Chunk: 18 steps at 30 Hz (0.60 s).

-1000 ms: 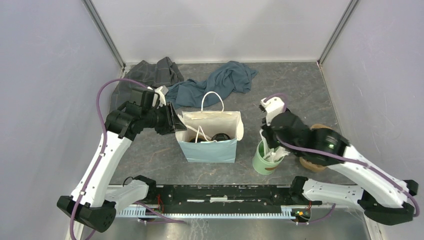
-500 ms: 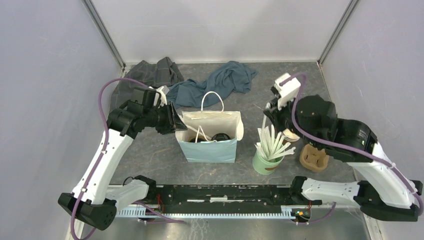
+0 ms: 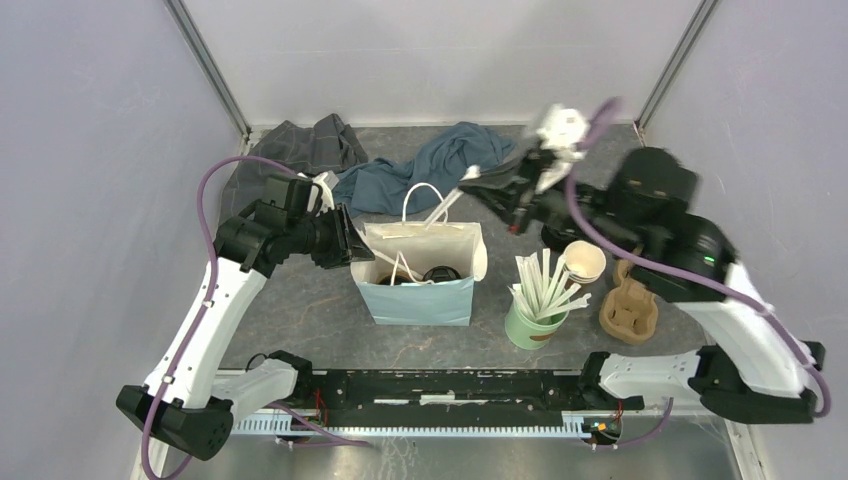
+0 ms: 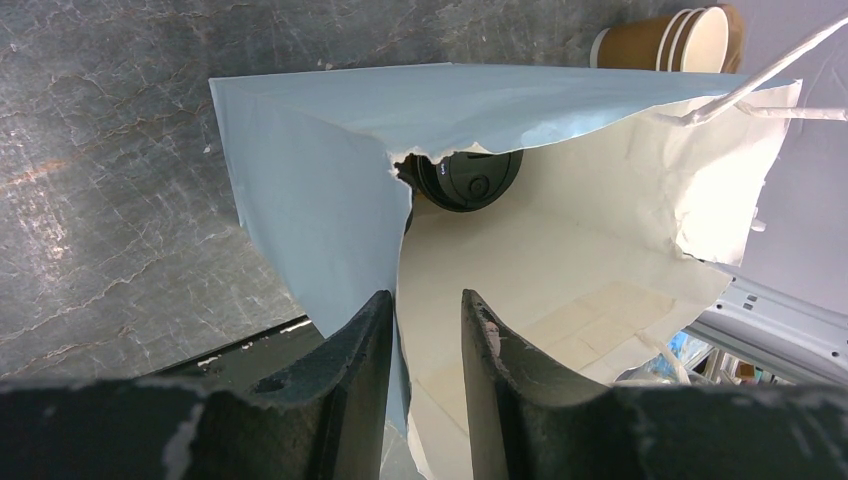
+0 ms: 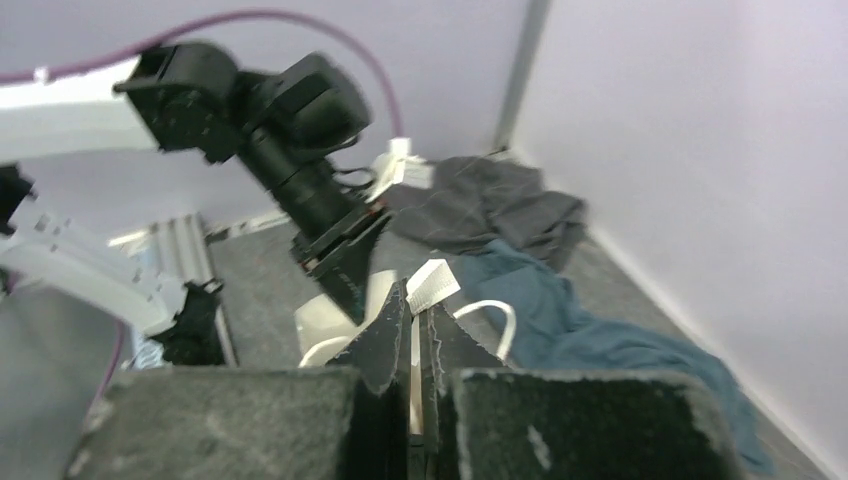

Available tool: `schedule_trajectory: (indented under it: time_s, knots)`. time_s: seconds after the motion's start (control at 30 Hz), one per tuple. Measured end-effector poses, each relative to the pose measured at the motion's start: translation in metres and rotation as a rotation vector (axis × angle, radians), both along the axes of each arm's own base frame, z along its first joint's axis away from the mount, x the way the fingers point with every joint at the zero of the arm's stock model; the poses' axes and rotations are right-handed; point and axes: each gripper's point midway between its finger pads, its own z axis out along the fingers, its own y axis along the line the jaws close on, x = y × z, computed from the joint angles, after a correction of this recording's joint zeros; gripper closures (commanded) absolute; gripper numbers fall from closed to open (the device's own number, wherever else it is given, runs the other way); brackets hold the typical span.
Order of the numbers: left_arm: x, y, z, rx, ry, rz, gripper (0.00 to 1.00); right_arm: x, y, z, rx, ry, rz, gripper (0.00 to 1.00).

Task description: Pack the takeout coffee

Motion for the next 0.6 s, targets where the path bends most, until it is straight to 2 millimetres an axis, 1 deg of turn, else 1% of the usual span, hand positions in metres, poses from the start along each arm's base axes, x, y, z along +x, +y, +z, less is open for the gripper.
schedule_trajectory:
  time_s: [0.03,0.07,0.1,0.13,0.17,0.2,0.23,0.3,0.33,0.37,0.43,0.47,0.5,0.53,0.57,0.6]
  knots:
    - [0.000,0.000,0.000,0.000,0.000,0.000,0.62,0.001,0.011,-0.005,-0.010,0.005,0.029,1.00]
    - [0.000,0.000,0.000,0.000,0.000,0.000,0.62,0.000,0.024,-0.014,-0.025,0.011,0.073,1.00]
    - [0.000,0.000,0.000,0.000,-0.001,0.000,0.62,0.002,0.038,-0.030,-0.051,0.027,0.105,1.00]
    - [0.000,0.000,0.000,-0.001,-0.001,0.000,0.62,0.002,0.049,-0.050,-0.084,0.050,0.134,1.00]
    - [0.000,0.000,0.000,-0.001,-0.002,0.000,0.62,0.002,0.056,-0.068,-0.114,0.071,0.154,1.00]
    - [0.001,0.000,0.001,-0.001,-0.004,0.000,0.62,0.002,0.063,-0.094,-0.157,0.103,0.179,1.00]
    - [0.001,0.000,0.001,-0.002,-0.005,0.000,0.62,0.000,0.068,-0.121,-0.202,0.137,0.200,1.00]
    - [0.002,-0.001,0.001,-0.003,-0.008,0.000,0.62,-0.003,0.073,-0.158,-0.263,0.185,0.229,0.99]
    - [0.002,-0.001,0.001,-0.004,-0.010,0.000,0.62,-0.005,0.074,-0.177,-0.292,0.207,0.242,0.86]
    - [0.002,-0.001,0.001,-0.004,-0.011,0.000,0.62,-0.006,0.075,-0.192,-0.312,0.223,0.249,0.69]
    - [0.003,-0.001,0.002,-0.006,-0.015,0.000,0.61,-0.011,0.071,-0.227,-0.351,0.264,0.253,0.44]
    - [0.003,-0.001,0.002,-0.006,-0.015,0.000,0.56,-0.012,0.068,-0.241,-0.369,0.286,0.249,0.32]
    - [0.003,-0.001,0.002,-0.006,-0.016,0.000,0.50,-0.012,0.065,-0.251,-0.391,0.306,0.234,0.23]
    - [0.003,-0.001,0.003,-0.006,-0.016,0.001,0.45,-0.010,0.063,-0.254,-0.391,0.325,0.214,0.18]
    - [0.003,-0.001,0.004,-0.005,-0.018,0.002,0.41,-0.006,0.061,-0.252,-0.390,0.327,0.181,0.14]
    - [0.003,0.000,0.006,-0.001,-0.024,0.006,0.37,0.001,0.058,-0.245,-0.382,0.328,0.134,0.10]
